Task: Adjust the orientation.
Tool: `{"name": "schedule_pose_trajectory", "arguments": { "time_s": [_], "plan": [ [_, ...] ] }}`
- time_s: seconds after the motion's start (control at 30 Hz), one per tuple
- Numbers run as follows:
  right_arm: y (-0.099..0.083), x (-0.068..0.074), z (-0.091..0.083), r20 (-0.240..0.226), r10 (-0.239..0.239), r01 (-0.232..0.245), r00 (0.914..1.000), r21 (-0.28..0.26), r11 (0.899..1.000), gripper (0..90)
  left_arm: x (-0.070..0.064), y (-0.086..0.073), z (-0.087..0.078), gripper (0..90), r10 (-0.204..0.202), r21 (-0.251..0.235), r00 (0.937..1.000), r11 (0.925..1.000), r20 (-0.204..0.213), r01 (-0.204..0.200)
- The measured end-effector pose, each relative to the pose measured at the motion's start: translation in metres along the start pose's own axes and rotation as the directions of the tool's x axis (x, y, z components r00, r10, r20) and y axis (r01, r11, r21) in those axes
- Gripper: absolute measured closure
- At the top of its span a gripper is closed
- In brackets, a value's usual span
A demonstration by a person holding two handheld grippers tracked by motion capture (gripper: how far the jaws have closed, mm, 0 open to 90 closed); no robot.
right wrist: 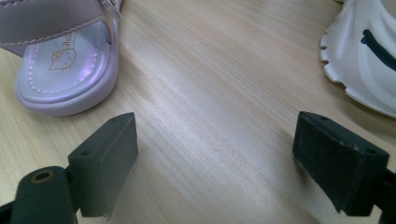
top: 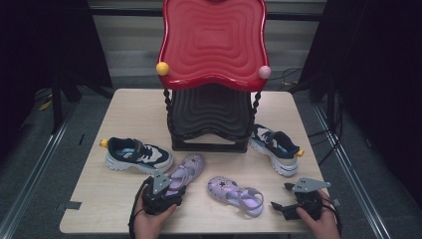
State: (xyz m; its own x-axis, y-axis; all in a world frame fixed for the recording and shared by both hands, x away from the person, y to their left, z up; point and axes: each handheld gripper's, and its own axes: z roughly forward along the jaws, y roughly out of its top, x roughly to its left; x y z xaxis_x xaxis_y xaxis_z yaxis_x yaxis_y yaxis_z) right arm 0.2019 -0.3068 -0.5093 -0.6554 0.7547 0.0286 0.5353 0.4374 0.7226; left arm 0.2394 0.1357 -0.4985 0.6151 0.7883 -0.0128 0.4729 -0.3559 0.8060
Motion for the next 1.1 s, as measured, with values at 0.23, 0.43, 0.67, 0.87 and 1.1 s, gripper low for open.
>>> {"name": "schedule_pose_trajectory", "arguments": {
  "time_s": [0.23, 0.43, 0.67, 0.87, 1.1],
  "plan": [
    [0.0, 0.0, 0.0, 0.0, 0.0, 0.0, 1.0, 0.0, 1.0, 13.7, -0.004, 0.005, -0.009, 37.0, 0.006, -0.051, 0.9999, 0.9987, -0.014, -0.007],
    [0.0, 0.0, 0.0, 0.0, 0.0, 0.0, 1.0, 0.0, 1.0, 13.6, -0.009, 0.011, -0.021, 37.0, 0.016, -0.096, 0.9998, 0.9952, -0.013, -0.018],
    [0.0, 0.0, 0.0, 0.0, 0.0, 0.0, 1.0, 0.0, 1.0, 13.6, -0.006, 0.018, -0.029, 36.9, 0.0, -0.137, 0.9994, 0.9905, -0.034, -0.005],
    [0.0, 0.0, 0.0, 0.0, 0.0, 0.0, 1.0, 0.0, 1.0, 13.7, -0.005, 0.027, -0.039, 36.9, -0.014, -0.176, 0.9992, 0.9843, -0.038, 0.007],
    [0.0, 0.0, 0.0, 0.0, 0.0, 0.0, 1.0, 0.0, 1.0, 13.6, -0.003, 0.044, -0.049, 36.9, -0.027, -0.229, 0.9982, 0.9733, -0.054, 0.014]
  ]
}}
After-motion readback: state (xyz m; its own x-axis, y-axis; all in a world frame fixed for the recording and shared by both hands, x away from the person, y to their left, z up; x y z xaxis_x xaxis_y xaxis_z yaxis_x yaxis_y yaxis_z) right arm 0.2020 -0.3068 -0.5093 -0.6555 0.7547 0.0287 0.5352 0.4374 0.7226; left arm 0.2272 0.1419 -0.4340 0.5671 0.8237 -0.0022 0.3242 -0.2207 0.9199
